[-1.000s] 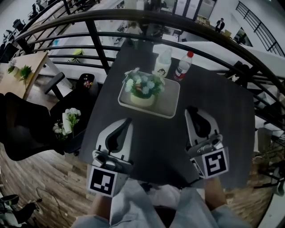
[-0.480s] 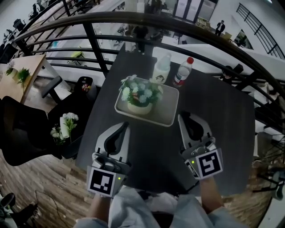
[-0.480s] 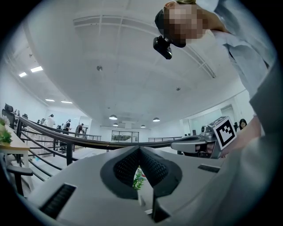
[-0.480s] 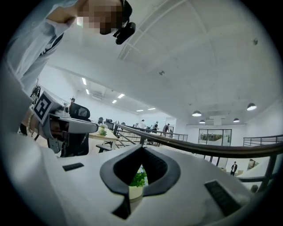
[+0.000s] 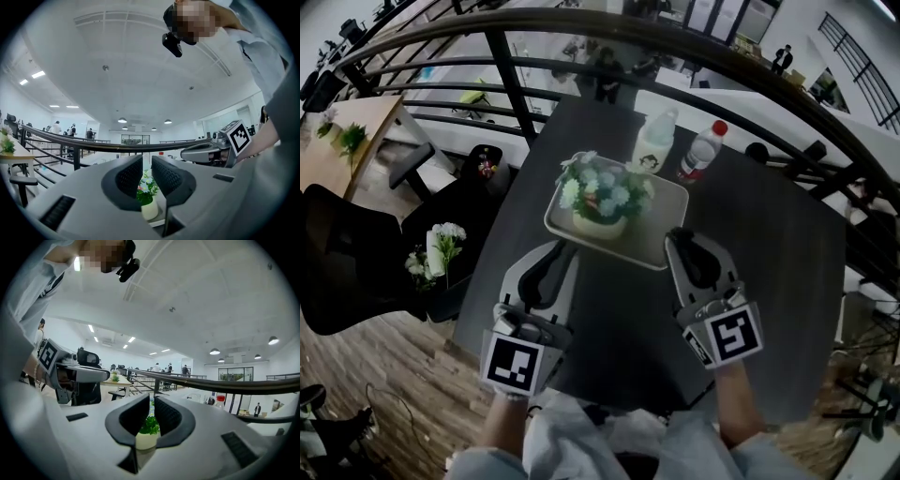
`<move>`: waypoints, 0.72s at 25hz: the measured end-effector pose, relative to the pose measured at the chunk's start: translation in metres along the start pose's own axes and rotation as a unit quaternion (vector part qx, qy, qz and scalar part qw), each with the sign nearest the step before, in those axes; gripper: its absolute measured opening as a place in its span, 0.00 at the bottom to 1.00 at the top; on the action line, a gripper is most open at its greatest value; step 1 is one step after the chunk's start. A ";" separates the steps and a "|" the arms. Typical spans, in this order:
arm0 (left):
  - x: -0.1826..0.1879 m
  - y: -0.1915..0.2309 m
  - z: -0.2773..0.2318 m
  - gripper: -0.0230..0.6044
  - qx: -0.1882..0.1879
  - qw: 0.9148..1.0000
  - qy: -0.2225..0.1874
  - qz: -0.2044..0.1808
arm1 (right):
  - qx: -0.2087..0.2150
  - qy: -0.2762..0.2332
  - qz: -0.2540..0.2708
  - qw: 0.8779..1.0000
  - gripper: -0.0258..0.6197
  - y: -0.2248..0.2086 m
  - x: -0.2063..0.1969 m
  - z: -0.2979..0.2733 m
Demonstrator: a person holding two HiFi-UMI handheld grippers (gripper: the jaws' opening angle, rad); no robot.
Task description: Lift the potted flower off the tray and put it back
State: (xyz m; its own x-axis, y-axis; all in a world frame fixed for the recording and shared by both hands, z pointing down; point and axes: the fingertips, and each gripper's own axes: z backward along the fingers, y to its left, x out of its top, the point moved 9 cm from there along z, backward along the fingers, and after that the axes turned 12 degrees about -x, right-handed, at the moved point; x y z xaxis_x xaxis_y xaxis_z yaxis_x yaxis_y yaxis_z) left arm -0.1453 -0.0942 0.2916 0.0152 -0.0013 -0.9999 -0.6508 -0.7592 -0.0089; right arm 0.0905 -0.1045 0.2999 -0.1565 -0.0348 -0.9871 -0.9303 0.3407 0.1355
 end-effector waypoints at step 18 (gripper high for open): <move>-0.061 0.023 -0.038 0.29 -0.003 0.997 0.067 0.030 | 0.040 0.060 -0.019 0.997 0.28 0.007 -0.064 -0.054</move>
State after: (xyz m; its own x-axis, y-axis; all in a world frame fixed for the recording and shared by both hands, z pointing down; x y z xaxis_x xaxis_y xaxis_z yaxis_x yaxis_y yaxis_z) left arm -0.1319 -0.1361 0.3527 0.0787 -0.1341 -0.9878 -0.6491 -0.7590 0.0513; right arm 0.0763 -0.1509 0.3689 -0.1647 -0.1592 -0.9734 -0.9080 0.4100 0.0866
